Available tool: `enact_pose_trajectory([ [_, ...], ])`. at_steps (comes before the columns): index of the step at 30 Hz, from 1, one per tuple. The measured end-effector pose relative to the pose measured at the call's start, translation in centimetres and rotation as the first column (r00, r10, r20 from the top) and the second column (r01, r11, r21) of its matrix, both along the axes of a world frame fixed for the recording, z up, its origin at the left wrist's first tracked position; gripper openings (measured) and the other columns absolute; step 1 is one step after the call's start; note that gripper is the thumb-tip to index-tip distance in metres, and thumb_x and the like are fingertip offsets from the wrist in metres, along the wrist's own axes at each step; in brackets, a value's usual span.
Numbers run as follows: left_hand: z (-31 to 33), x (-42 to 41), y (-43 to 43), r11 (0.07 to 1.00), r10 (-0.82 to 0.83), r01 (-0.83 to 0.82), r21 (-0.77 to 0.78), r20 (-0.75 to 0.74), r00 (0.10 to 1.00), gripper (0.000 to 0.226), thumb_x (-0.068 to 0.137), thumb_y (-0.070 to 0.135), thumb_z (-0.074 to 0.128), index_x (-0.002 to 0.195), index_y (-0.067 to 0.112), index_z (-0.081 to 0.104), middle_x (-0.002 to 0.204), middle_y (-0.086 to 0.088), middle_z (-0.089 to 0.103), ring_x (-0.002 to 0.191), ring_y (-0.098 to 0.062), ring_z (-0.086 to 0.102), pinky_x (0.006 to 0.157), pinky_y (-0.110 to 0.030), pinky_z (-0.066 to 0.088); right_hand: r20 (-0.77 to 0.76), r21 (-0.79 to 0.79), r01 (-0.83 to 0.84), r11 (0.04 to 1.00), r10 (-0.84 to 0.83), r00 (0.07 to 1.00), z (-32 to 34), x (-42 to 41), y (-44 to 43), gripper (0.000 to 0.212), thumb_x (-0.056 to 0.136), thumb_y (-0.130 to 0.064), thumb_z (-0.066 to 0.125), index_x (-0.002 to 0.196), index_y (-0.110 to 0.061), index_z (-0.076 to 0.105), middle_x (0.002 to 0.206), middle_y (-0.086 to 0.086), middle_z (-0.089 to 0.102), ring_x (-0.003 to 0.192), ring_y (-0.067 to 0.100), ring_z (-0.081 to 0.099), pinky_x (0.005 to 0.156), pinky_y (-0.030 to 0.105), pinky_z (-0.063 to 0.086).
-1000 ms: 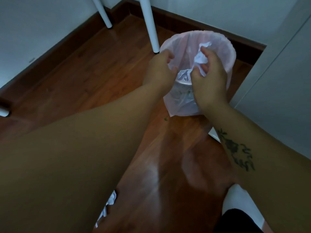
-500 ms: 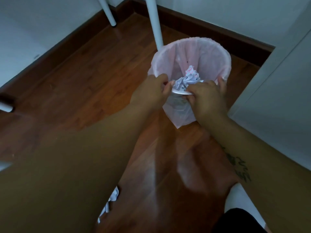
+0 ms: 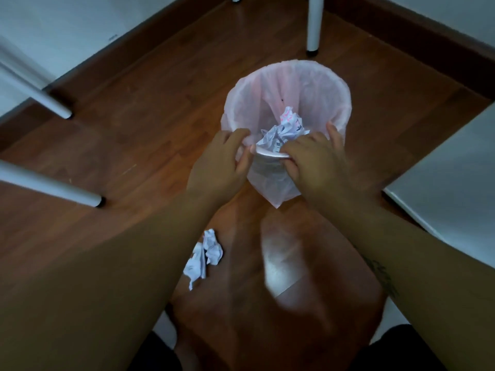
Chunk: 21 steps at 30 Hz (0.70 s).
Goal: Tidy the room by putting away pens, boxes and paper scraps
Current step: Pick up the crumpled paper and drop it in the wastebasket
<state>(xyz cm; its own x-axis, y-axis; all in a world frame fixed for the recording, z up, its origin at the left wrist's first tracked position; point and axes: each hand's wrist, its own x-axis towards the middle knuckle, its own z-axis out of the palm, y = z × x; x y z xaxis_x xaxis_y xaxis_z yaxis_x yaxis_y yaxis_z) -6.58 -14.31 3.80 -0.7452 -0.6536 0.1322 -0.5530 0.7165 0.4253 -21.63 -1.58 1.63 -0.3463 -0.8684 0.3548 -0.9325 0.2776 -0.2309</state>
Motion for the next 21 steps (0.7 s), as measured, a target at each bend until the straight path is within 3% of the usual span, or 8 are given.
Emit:
enact_pose_trajectory([
  [2, 0.0, 2.6, 0.1, 0.998, 0.066, -0.066, 0.02, -0.027, 0.997, 0.046, 0.098, 0.043, 0.048, 0.139, 0.023, 0.043, 0.132, -0.004, 0.055, 0.119, -0.019, 0.053, 0.096, -0.034, 0.044, -0.057, -0.06, -0.05, 0.997, 0.046, 0.997, 0.0, 2.0, -0.5, 0.028, 0.082, -0.029, 0.063, 0.108, -0.018, 0.065, 0.104, 0.003, 0.067, 0.107, 0.027, 0.061, 0.113, 0.047, 0.019],
  [4, -0.8, 5.6, -0.3, 0.983, 0.18, -0.18, 0.033, 0.019, 0.984, 0.047, 0.097, 0.043, 0.05, 0.136, 0.018, 0.043, 0.127, -0.007, 0.057, 0.115, -0.023, 0.055, 0.091, -0.034, 0.044, -0.116, -0.14, -0.126, 0.982, 0.11, 0.987, 0.1, 4.2, -1.6, 0.032, 0.083, -0.027, 0.061, 0.114, -0.017, 0.064, 0.112, 0.005, 0.066, 0.115, 0.028, 0.059, 0.113, 0.049, 0.025],
  [9, -3.7, 11.8, -0.9, 0.943, 0.304, -0.325, 0.066, 0.222, 0.926, 0.049, 0.089, 0.035, 0.059, 0.128, 0.007, 0.051, 0.121, -0.016, 0.06, 0.109, -0.037, 0.057, 0.091, -0.047, 0.047, -0.172, -0.22, -0.257, 0.941, 0.222, 0.96, -0.4, 8.6, -4.4, 0.013, 0.084, -0.021, 0.059, 0.094, -0.02, 0.068, 0.102, 0.001, 0.066, 0.099, 0.027, 0.061, 0.09, 0.04, 0.04],
  [11, -5.0, 14.1, -0.6, 0.915, 0.34, -0.389, 0.111, 0.311, 0.888, 0.047, 0.087, 0.029, 0.063, 0.127, 0.006, 0.053, 0.123, -0.018, 0.058, 0.111, -0.04, 0.055, 0.093, -0.049, 0.046, -0.13, -0.115, -0.328, 0.938, 0.313, 0.941, -2.0, 10.4, -5.4, 0.012, 0.081, -0.02, 0.06, 0.092, -0.02, 0.065, 0.096, 0.002, 0.062, 0.09, 0.027, 0.058, 0.079, 0.039, 0.042],
  [13, -6.1, 15.9, -0.3, 0.898, 0.347, -0.42, 0.133, 0.373, 0.86, 0.046, 0.086, 0.023, 0.064, 0.126, 0.002, 0.055, 0.124, -0.022, 0.056, 0.112, -0.043, 0.053, 0.094, -0.05, 0.044, 0.064, 0.106, -0.392, 0.914, 0.387, 0.92, -4.1, 11.8, -6.1, 0.029, 0.078, -0.019, 0.064, 0.106, -0.02, 0.062, 0.103, 0.005, 0.057, 0.094, 0.027, 0.054, 0.077, 0.04, 0.046],
  [15, -6.4, 16.7, 0.3, 0.881, 0.327, -0.43, 0.197, 0.404, 0.854, 0.041, 0.088, 0.012, 0.065, 0.125, -0.003, 0.057, 0.125, -0.028, 0.053, 0.114, -0.047, 0.052, 0.096, -0.051, 0.042, 0.356, 0.423, -0.428, 0.799, 0.288, 0.889, -6.6, 12.4, -6.0, 0.066, 0.078, -0.026, 0.07, 0.137, -0.032, 0.043, 0.128, 0.006, 0.046, 0.114, 0.029, 0.048, 0.091, 0.043, 0.047],
  [17, -7.1, 17.4, 1.1, 0.862, 0.269, -0.434, 0.262, 0.489, 0.83, 0.045, 0.092, 0.013, 0.061, 0.134, -0.002, 0.051, 0.136, -0.027, 0.048, 0.124, -0.044, 0.047, 0.102, -0.049, 0.039, 0.518, 0.616, -0.48, 0.624, 0.138, 0.844, -8.5, 13.3, -6.0, 0.096, 0.074, -0.032, 0.078, 0.148, -0.043, 0.017, 0.146, 0.008, 0.028, 0.129, 0.032, 0.04, 0.097, 0.041, 0.044],
  [21, -10.8, 19.9, 2.5, 0.782, 0.223, -0.49, 0.384, 0.563, 0.796, 0.062, 0.079, 0.042, 0.058, 0.136, 0.02, 0.046, 0.136, -0.006, 0.048, 0.125, -0.031, 0.048, 0.094, -0.03, 0.034, 0.6, 0.659, -0.587, 0.471, 0.142, 0.787, -10.0, 15.4, -7.3, 0.098, 0.073, -0.033, 0.081, 0.15, -0.037, 0.02, 0.151, 0.008, 0.019, 0.13, 0.033, 0.042, 0.1, 0.033, 0.04],
])
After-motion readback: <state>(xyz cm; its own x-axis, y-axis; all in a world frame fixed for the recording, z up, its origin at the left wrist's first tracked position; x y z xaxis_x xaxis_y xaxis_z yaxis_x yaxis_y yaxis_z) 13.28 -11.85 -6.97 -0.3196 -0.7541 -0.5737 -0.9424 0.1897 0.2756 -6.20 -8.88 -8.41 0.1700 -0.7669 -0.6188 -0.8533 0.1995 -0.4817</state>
